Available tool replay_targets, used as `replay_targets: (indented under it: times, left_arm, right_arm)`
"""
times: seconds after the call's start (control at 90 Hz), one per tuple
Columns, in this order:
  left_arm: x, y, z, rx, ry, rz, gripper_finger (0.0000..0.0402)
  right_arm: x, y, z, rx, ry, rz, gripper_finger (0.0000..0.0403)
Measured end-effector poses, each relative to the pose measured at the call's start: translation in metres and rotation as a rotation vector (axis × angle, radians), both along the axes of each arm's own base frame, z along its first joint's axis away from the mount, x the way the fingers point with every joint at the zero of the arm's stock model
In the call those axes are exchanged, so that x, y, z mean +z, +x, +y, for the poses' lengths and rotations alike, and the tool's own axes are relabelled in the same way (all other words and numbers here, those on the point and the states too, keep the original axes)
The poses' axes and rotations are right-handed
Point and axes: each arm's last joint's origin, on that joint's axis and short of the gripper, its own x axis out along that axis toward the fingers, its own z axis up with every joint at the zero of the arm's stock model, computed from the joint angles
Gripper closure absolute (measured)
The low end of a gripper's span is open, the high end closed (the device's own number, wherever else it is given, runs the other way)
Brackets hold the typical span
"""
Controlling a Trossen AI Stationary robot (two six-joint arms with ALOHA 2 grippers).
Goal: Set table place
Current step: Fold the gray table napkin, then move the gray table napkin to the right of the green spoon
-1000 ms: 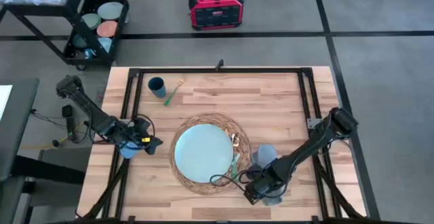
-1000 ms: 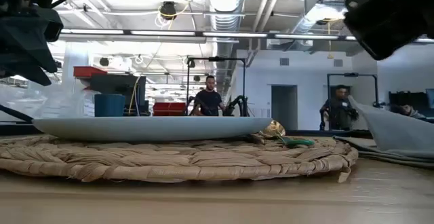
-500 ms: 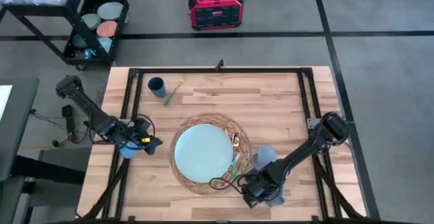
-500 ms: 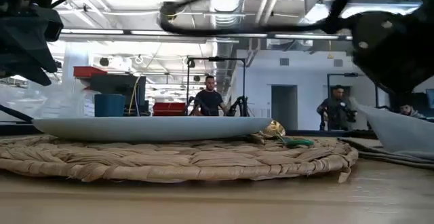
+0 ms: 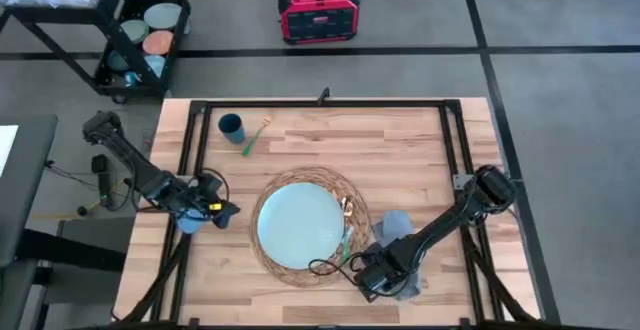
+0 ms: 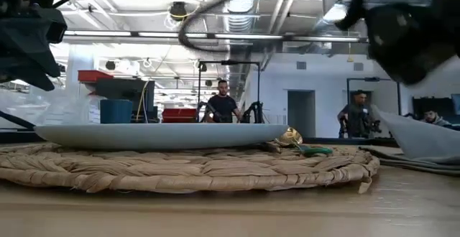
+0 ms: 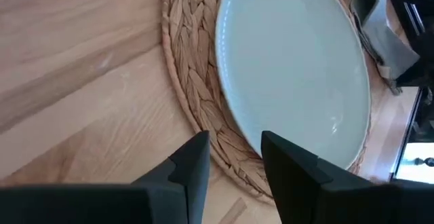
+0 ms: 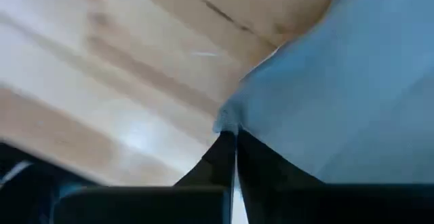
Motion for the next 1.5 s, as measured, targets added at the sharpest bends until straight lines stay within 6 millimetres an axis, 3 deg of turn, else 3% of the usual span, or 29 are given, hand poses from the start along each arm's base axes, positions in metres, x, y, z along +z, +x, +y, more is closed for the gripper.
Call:
replay_targets:
  times: [0.178, 0.533, 0.678, 1.122, 1.322, 1.5]
  left_arm:
    - [0.0, 0.0, 0.0, 0.003, -0.004, -0.001, 0.0283]
    - [0.0, 0.0, 0.0, -0.003, 0.001, 0.0, 0.0283]
    - [0.0, 0.0, 0.0, -0.004, 0.003, 0.0, 0.0283]
    - [0.0, 0.0, 0.0, -0.011, 0.01, 0.001, 0.0283]
    - [0.0, 0.0, 0.0, -0.008, 0.007, 0.0, 0.0283]
    - [0.0, 0.0, 0.0, -0.001, 0.002, -0.002, 0.0283]
  right_arm:
    - [0.022, -0.006, 0.019, -0.033, -0.009, 0.012, 0.0403]
    - [0.024, -0.04, 0.06, -0.137, 0.01, 0.054, 0.0403]
    - [0.026, -0.037, 0.069, -0.044, 0.037, -0.093, 0.0393]
    - [0.025, -0.038, 0.064, -0.086, -0.024, -0.077, 0.0241]
    - [0.022, -0.052, 0.043, -0.183, -0.248, 0.069, 0.0269]
    - [0.015, -0.047, 0.026, -0.122, -0.256, 0.143, 0.0289]
